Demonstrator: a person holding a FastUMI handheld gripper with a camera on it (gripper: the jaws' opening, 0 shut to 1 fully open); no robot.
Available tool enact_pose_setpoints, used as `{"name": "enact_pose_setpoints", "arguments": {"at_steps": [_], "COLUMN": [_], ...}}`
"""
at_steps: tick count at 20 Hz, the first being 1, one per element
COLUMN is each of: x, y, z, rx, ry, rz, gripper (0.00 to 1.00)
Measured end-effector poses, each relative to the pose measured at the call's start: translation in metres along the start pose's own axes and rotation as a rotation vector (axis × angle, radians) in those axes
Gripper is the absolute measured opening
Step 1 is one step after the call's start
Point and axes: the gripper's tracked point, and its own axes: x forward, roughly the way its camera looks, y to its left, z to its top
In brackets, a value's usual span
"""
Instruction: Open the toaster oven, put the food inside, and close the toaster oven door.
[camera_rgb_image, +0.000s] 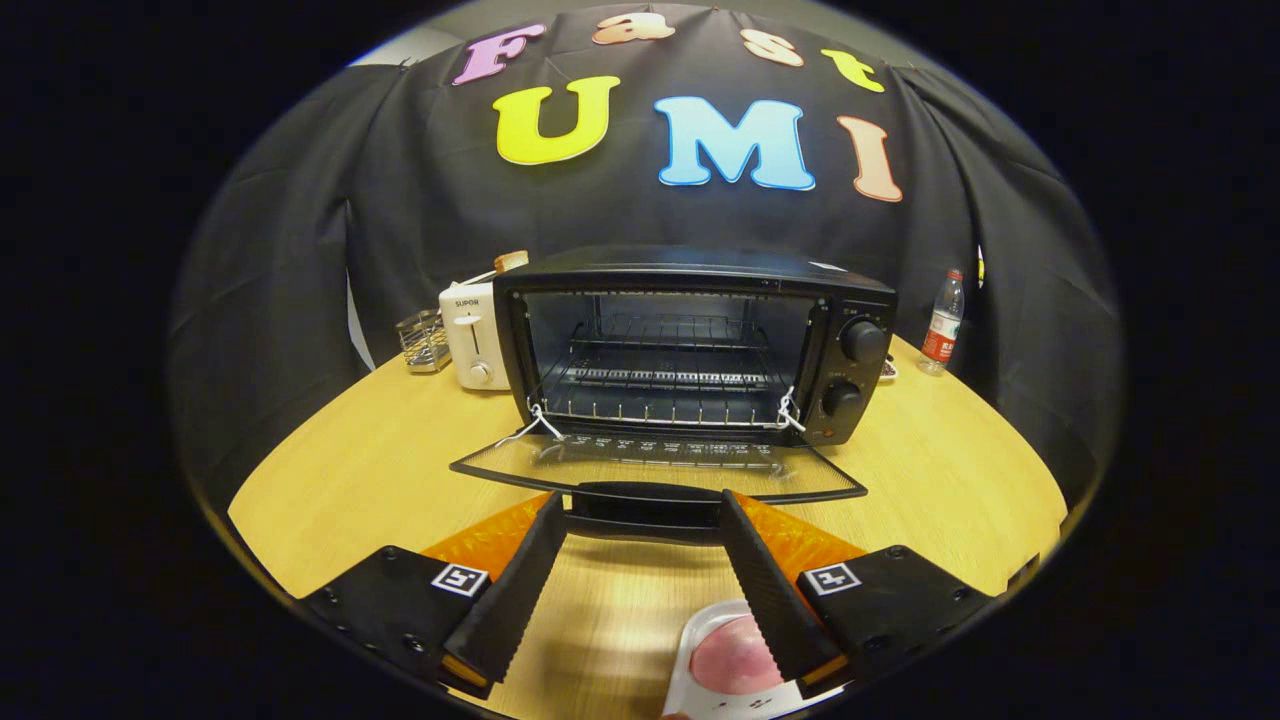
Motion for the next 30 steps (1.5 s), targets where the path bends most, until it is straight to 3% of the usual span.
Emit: {"name": "enact_pose_setpoints", "arguments": {"at_steps": [8,14,23,30], "x": [-0.07,-0.095,-0.09,-0.084], "y": [-0.024,-0.067,-0.151,-0.151], "z": [0.019,0.014,-0.023,-0.073], "rx": [0.025,0.075,0.232,0.357], "ry": [-0.022,0.095,0.396,0.703], "rz": [0.09,0.176,0.238,0.38], "gripper": [0.99,0.98,0.98,0.99]}}
